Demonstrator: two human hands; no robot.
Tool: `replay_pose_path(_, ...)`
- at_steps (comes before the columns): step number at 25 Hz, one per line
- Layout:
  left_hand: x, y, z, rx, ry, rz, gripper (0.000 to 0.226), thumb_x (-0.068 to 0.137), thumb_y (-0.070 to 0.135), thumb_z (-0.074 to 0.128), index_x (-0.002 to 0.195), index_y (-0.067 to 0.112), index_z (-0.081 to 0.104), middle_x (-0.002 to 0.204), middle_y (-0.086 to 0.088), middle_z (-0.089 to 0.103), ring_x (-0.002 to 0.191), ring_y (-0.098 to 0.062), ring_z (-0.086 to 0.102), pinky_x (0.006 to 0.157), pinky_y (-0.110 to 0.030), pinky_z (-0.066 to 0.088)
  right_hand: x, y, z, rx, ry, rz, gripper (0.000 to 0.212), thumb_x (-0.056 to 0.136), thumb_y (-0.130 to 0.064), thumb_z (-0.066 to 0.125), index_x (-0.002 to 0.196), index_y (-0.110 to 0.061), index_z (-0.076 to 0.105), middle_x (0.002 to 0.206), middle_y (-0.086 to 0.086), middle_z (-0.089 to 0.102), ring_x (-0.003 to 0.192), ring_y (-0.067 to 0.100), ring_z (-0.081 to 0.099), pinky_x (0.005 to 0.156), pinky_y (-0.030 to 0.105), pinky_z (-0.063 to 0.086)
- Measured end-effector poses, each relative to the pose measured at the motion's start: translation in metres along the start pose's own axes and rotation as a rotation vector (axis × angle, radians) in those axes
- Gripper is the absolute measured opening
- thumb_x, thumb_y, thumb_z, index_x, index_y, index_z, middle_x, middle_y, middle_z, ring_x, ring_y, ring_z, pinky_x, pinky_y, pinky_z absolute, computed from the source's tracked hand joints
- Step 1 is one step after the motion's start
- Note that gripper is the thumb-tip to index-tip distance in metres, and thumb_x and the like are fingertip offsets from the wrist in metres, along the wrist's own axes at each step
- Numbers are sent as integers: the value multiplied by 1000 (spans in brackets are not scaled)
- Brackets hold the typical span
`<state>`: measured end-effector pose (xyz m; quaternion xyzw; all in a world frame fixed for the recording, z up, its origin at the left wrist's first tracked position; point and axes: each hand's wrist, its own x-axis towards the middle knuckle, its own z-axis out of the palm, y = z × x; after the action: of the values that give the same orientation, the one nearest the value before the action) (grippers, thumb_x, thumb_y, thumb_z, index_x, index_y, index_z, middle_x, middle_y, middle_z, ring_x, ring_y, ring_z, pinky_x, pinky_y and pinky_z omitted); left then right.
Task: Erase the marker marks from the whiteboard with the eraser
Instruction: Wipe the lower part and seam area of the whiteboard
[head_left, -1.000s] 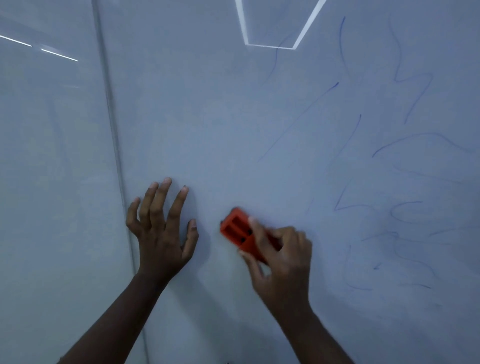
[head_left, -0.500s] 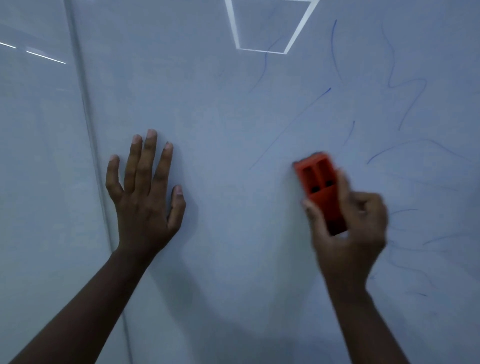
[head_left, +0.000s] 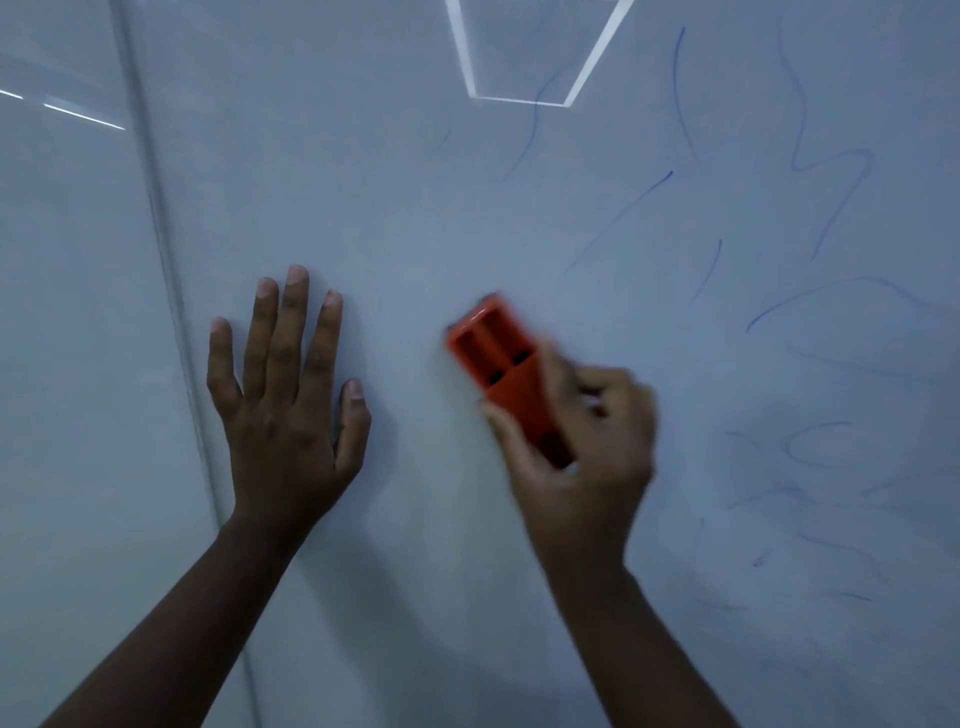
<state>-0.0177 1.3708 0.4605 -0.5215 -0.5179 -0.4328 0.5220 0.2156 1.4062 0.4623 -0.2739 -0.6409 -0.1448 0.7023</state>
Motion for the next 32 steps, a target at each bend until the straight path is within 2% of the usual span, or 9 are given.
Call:
replay_pose_path(3,-2,-2,-1,-25,-10,6,60,108,27,39,162,2,36,173,-20,25,163,-33,18,130,-60,11,-40,-12,7,-19,-197,-155,54,86,-42,84,133,-19,71,102,3,67,87,24,57,72,45,47)
replay_pose_path(6,-3,-4,-1,-29,-22,13,58,109,26,38,162,2,35,172,-22,28,162,-36,21,130,-62,13,-47,-10,6,-32,-226,-187,54,84,-46,84,130,-20,72,101,1,67,88,20,57,69,41,48)
replay_pose_path(10,-2,-2,-2,-35,1,12,56,110,25,39,160,1,39,171,-21,31,162,-35,24,130,-62,15,-3,-5,-2,-33,-184,-241,52,83,-47,84,127,-20,75,98,3,65,82,26,58,67,42,48)
replay_pose_path(14,-1,-2,-3,-45,12,25,56,109,26,40,159,1,41,170,-21,32,161,-36,26,129,-61,15,71,32,-30,-22,26,2,59,80,-48,85,132,-23,72,97,2,62,85,28,60,75,40,52)
replay_pose_path(17,-2,-2,-3,-46,13,19,57,108,28,40,159,2,41,169,-21,33,160,-37,27,130,-60,15,91,61,-53,48,173,230,65,79,-48,86,137,-27,67,101,-2,60,90,25,63,75,48,59)
replay_pose_path(22,2,1,-7,-34,18,-15,58,102,29,46,154,4,47,164,-20,42,155,-38,35,126,-58,22,93,54,-42,1,268,319,65,86,-48,80,143,-24,60,112,-1,62,100,25,60,83,50,56)
replay_pose_path(24,11,1,-11,8,39,-24,55,100,31,49,150,7,53,156,-19,50,145,-41,46,117,-57,30,95,39,-32,2,261,260,60,86,-40,82,139,-21,63,110,4,64,97,29,60,87,48,52)
replay_pose_path(27,41,1,-15,25,99,-39,50,100,27,50,146,7,58,146,-17,57,133,-40,55,105,-54,33,78,7,-4,-9,134,37,52,85,-37,81,133,-21,71,102,6,64,88,32,58,79,46,50)
replay_pose_path(32,120,-12,-22,51,142,2,47,101,15,49,148,8,57,152,-16,54,138,-36,51,105,-52,32,63,-26,25,-38,-50,-251,52,89,-47,77,135,-25,66,105,1,66,86,25,58,68,44,49)
